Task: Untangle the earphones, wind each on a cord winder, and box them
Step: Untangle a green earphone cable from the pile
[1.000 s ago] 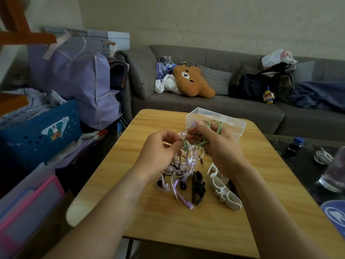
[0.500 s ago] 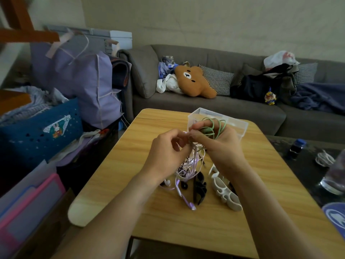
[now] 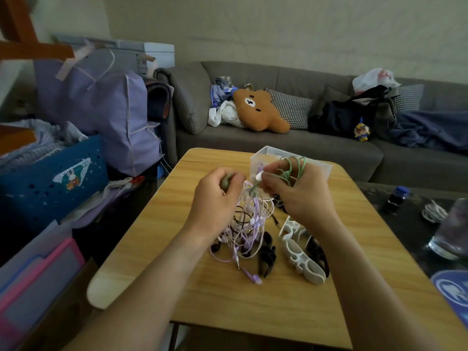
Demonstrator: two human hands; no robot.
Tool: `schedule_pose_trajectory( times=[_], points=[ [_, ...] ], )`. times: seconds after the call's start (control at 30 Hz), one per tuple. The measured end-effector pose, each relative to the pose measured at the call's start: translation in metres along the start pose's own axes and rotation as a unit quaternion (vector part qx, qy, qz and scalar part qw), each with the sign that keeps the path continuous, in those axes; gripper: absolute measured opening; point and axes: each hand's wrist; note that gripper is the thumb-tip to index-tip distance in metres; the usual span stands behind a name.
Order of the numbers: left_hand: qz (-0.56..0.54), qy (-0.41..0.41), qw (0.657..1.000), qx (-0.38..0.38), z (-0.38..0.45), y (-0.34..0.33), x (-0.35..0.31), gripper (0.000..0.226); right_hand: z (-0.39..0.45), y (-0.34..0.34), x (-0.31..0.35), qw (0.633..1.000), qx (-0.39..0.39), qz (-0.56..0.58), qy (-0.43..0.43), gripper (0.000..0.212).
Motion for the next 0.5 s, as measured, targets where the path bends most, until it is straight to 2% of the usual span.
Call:
schedule_pose_trajectory(
  times=[0.17,0.33,0.5],
  points=[
    [0.014,-0.021,0.995,0.094,-0.0057,-0.0059,-0.0002,0.021,-0.0018,-0.0003,-0.0009,1.0,-0.016,0.017,0.017,0.005],
    [0.063,-0.031,0.997,0.037,-0.0043,-0.0025,0.0012,0.017,-0.0042,0.0016,-0.0019,0.994,-0.04,0.098,-0.03,0.01],
    [0.087,-0.062,0.994,-0.016,-0.0039,-0.0013,0.0035,0.025,-0.0079,-0.0044,-0.0015,0.982,-0.059,0.162,-0.075,0.013]
  ],
)
Point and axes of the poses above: each hand's wrist, its own z-axis towards the middle knuckle, its own y-axis out of the back of the hand, x = y × z, and after that the axes turned 10 degrees about -x, right-handed
